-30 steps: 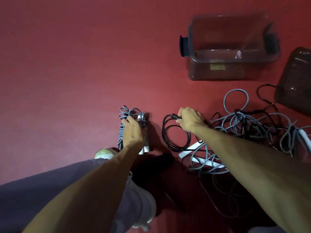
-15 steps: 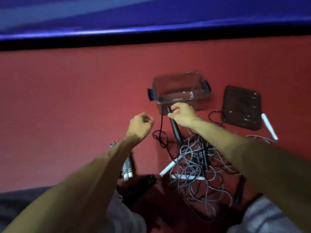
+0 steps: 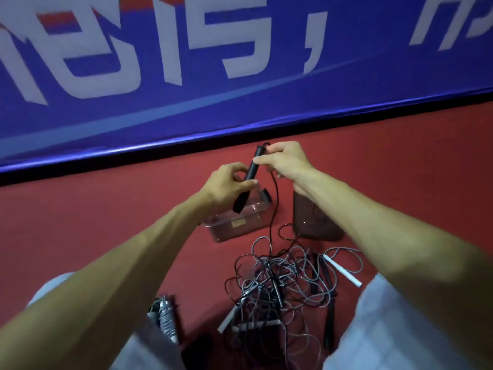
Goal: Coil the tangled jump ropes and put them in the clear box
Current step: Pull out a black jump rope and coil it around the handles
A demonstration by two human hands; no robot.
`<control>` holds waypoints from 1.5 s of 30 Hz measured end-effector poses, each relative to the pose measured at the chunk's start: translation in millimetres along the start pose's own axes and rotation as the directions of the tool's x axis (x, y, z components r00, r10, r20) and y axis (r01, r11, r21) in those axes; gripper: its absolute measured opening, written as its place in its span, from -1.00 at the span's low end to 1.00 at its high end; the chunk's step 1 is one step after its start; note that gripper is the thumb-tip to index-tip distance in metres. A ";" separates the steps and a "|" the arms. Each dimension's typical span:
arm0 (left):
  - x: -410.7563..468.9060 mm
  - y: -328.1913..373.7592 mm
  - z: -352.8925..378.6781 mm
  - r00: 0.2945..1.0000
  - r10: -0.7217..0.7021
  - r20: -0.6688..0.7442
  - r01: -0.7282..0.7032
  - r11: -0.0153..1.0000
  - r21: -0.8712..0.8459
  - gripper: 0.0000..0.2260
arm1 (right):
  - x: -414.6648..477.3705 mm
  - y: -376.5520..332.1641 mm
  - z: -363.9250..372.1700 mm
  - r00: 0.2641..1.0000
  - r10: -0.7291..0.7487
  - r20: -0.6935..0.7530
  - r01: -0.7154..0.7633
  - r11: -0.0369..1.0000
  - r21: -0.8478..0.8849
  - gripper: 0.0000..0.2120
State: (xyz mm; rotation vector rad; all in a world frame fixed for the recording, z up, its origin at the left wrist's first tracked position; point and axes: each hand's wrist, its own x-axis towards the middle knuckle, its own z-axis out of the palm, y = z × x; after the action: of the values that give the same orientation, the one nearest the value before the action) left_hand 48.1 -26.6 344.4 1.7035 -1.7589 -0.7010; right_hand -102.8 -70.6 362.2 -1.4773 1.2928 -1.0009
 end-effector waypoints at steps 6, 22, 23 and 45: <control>7.3 34.2 -10.3 0.996 0.085 -0.038 -0.081 0.991 0.105 -0.95 | -5.3 5.2 -26.8 0.956 -0.031 -0.293 0.028 1.000 -0.013 -0.55; -39.4 -2.5 -22.7 0.977 -0.025 -0.210 -0.141 0.661 -0.737 -0.88 | -40.3 28.5 12.7 0.933 0.109 0.342 0.053 0.901 -0.430 -0.85; -41.8 -3.6 -26.4 0.978 -0.025 -0.209 -0.141 0.660 -0.738 -0.89 | -42.7 28.0 17.4 0.936 0.121 0.329 0.003 0.936 -0.352 -0.85; -66.2 -18.7 8.6 0.987 0.161 -0.016 -0.162 0.976 -0.146 -0.87 | -51.1 -19.9 -10.1 0.995 0.094 -0.017 -0.051 0.679 0.733 -0.79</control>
State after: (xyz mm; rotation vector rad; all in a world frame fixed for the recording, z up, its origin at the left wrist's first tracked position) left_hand 55.4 38.5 321.6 1.4459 -1.7731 -0.7341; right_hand -113.6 -20.1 383.4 -0.7615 0.8013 -1.3102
